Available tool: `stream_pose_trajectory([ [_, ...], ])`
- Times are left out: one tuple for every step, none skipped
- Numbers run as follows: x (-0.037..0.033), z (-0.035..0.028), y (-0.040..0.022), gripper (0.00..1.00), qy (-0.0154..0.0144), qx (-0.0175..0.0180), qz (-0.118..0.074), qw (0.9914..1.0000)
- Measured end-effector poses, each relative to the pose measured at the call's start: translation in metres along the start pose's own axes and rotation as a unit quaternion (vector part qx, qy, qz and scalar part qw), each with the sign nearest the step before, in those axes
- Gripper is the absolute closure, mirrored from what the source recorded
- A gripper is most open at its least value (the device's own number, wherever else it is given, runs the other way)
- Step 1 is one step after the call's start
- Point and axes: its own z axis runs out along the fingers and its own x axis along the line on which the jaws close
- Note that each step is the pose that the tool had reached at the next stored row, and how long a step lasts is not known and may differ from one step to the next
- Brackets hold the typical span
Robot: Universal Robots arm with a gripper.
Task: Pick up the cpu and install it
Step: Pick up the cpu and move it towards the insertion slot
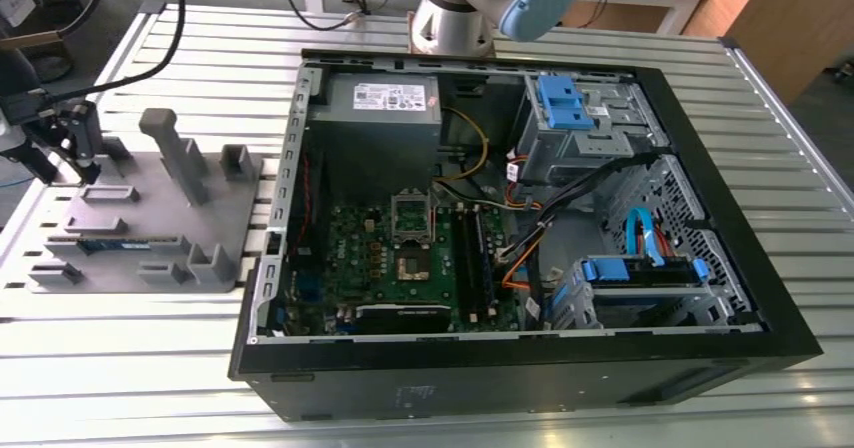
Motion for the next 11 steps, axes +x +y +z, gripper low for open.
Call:
stream_pose_trajectory([
  [0.0, -0.0004, 0.0, 0.53, -0.0001, 0.0003, 0.0, 1.0],
  [-0.0001, -0.0007, 0.0, 0.53, -0.0001, 0.0007, 0.0, 1.0],
  [-0.0001, -0.0011, 0.0, 0.53, -0.0001, 0.0013, 0.0, 1.0],
  [-0.0001, -0.0012, 0.0, 0.53, -0.0002, 0.0017, 0.0, 1.0],
  [0.0, -0.0013, 0.0, 0.53, -0.0001, 0.0018, 0.0, 1.0],
  [0.0, -0.0013, 0.0, 0.53, -0.0001, 0.0019, 0.0, 1.0],
  [0.0, -0.0014, 0.0, 0.53, -0.0001, 0.0019, 0.0, 1.0],
  [0.0, -0.0014, 0.0, 0.53, 0.0, 0.002, 0.0, 1.0],
  [0.0, -0.0014, 0.0, 0.53, 0.0, 0.0019, 0.0, 1.0],
  [0.0, -0.0015, 0.0, 0.53, 0.0, 0.002, 0.0, 1.0],
  [0.0, -0.002, 0.0, 0.53, 0.0001, 0.002, 0.0, 1.0],
])
